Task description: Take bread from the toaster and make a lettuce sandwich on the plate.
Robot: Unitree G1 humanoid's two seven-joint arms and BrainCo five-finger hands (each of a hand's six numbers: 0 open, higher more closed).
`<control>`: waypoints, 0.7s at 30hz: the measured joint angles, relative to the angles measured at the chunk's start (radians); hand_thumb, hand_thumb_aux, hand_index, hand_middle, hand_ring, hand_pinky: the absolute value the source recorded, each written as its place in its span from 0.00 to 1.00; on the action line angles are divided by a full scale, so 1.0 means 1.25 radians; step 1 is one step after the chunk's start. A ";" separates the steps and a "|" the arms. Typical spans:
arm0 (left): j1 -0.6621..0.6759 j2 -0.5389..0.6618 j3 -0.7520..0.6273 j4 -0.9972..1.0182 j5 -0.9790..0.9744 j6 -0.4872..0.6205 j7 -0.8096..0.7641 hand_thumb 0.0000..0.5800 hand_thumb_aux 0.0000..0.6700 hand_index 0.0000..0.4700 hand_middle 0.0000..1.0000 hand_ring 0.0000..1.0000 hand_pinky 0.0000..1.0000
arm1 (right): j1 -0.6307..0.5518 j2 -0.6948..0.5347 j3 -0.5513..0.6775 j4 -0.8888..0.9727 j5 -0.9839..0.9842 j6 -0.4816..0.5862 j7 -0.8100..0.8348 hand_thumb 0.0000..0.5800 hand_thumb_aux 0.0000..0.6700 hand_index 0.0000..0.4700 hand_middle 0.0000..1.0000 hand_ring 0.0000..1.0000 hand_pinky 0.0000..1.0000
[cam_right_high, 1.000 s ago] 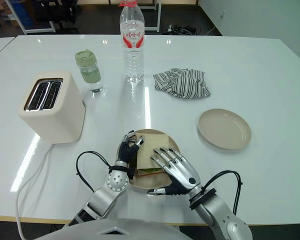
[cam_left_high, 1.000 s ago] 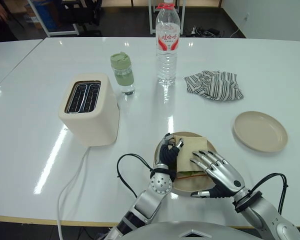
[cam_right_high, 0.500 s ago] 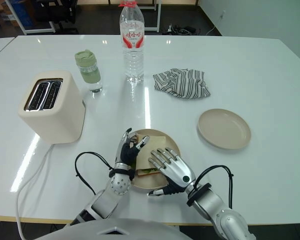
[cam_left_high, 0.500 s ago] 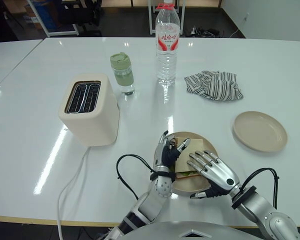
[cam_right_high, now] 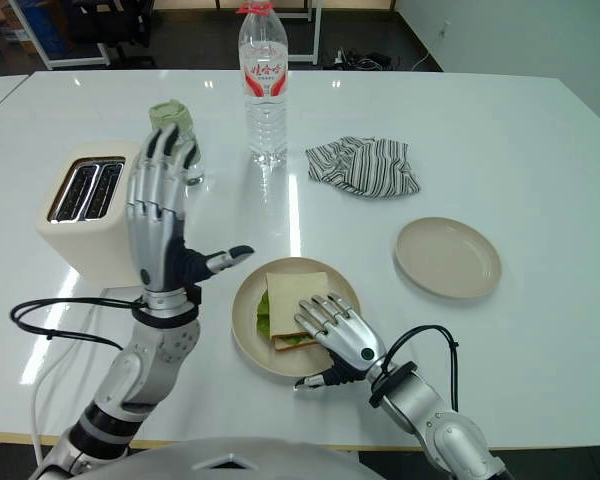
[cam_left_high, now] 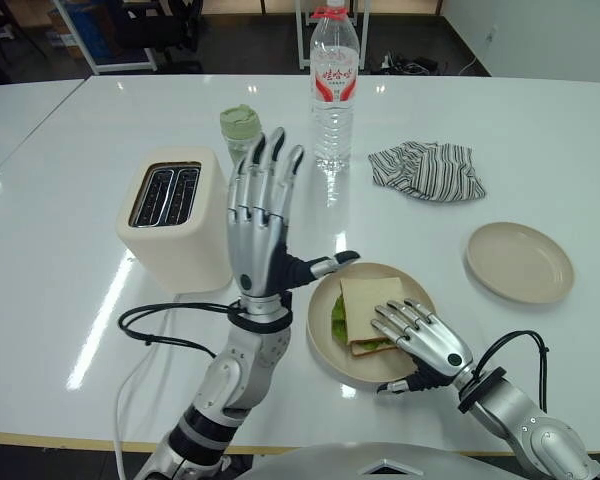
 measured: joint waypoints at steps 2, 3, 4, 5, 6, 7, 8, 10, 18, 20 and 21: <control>0.033 -0.014 0.024 0.003 -0.096 -0.044 -0.035 0.00 0.00 0.00 0.00 0.00 0.00 | 0.000 -0.004 0.001 0.007 0.008 -0.001 -0.014 0.00 0.00 0.00 0.00 0.00 0.00; 0.049 -0.026 0.031 0.008 -0.148 -0.065 -0.057 0.00 0.00 0.00 0.00 0.00 0.00 | -0.001 -0.005 0.001 0.012 0.015 -0.003 -0.027 0.00 0.00 0.00 0.00 0.00 0.00; 0.061 -0.039 0.040 0.015 -0.196 -0.083 -0.078 0.00 0.00 0.00 0.00 0.00 0.00 | -0.001 -0.006 0.001 0.017 0.018 -0.005 -0.045 0.00 0.00 0.00 0.00 0.00 0.00; 0.068 -0.051 0.049 0.025 -0.239 -0.097 -0.098 0.00 0.00 0.00 0.00 0.00 0.00 | 0.000 -0.006 -0.001 0.024 0.032 -0.010 -0.064 0.00 0.00 0.00 0.00 0.00 0.00; 0.074 -0.061 0.055 0.033 -0.277 -0.110 -0.118 0.00 0.00 0.00 0.00 0.00 0.00 | 0.000 -0.005 -0.005 0.027 0.040 -0.015 -0.084 0.00 0.00 0.00 0.00 0.00 0.00; 0.080 -0.069 0.059 0.043 -0.318 -0.123 -0.145 0.00 0.00 0.00 0.00 0.00 0.00 | 0.001 -0.003 -0.009 0.031 0.049 -0.019 -0.105 0.00 0.00 0.00 0.00 0.00 0.00; 0.083 -0.081 0.065 0.052 -0.373 -0.136 -0.177 0.00 0.00 0.00 0.00 0.00 0.00 | 0.004 0.001 -0.013 0.031 0.063 -0.025 -0.127 0.00 0.00 0.00 0.00 0.00 0.00; 0.095 -0.107 0.085 0.057 -0.494 -0.151 -0.245 0.00 0.00 0.00 0.00 0.00 0.00 | 0.005 0.013 -0.023 0.027 0.089 -0.038 -0.167 0.00 0.00 0.00 0.00 0.00 0.00; 0.113 -0.123 0.151 0.080 -0.655 -0.254 -0.412 0.00 0.00 0.00 0.00 0.00 0.00 | 0.007 0.061 -0.090 -0.037 0.221 -0.101 -0.258 0.00 0.00 0.00 0.00 0.00 0.00; 0.118 -0.116 0.160 0.076 -0.686 -0.279 -0.457 0.77 0.52 0.52 0.78 0.78 0.78 | 0.013 0.067 -0.111 -0.053 0.261 -0.111 -0.257 0.00 0.00 0.00 0.00 0.00 0.00; 0.123 -0.102 0.167 0.064 -0.702 -0.287 -0.484 1.00 0.99 0.99 1.00 1.00 1.00 | 0.017 0.067 -0.128 -0.062 0.289 -0.115 -0.251 0.47 0.27 0.27 0.91 0.91 0.91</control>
